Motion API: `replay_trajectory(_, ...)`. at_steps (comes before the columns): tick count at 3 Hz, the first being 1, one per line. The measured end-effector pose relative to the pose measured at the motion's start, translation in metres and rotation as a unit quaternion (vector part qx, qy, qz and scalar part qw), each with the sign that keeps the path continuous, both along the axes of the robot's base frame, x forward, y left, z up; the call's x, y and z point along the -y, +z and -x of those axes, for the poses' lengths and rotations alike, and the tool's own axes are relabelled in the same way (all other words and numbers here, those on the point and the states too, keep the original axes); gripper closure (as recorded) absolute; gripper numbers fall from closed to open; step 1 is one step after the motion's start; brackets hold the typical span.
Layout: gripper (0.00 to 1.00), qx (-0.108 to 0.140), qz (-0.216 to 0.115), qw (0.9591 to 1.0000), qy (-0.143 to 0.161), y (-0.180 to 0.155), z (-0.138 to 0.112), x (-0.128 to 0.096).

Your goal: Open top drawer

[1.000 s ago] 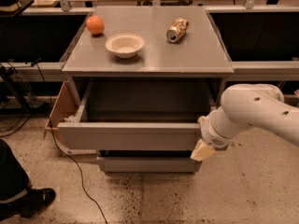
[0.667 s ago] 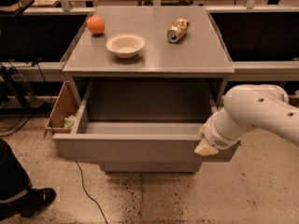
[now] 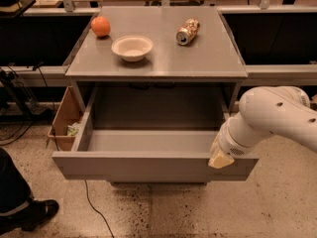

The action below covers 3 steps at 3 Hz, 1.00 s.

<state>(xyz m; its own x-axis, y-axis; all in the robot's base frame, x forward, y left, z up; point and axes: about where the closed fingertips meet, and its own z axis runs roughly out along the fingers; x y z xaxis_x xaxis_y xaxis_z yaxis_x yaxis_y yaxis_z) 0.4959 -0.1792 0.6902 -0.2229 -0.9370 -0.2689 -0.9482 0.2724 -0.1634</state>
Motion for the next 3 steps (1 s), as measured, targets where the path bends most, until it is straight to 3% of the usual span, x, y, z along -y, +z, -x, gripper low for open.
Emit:
replay_trajectory(2,1.0,0.002,0.003,1.0,0.0,0.005,-0.003,0.001)
replay_trajectory(3,0.77,0.006,0.006,1.0,0.0,0.015,-0.008,0.002)
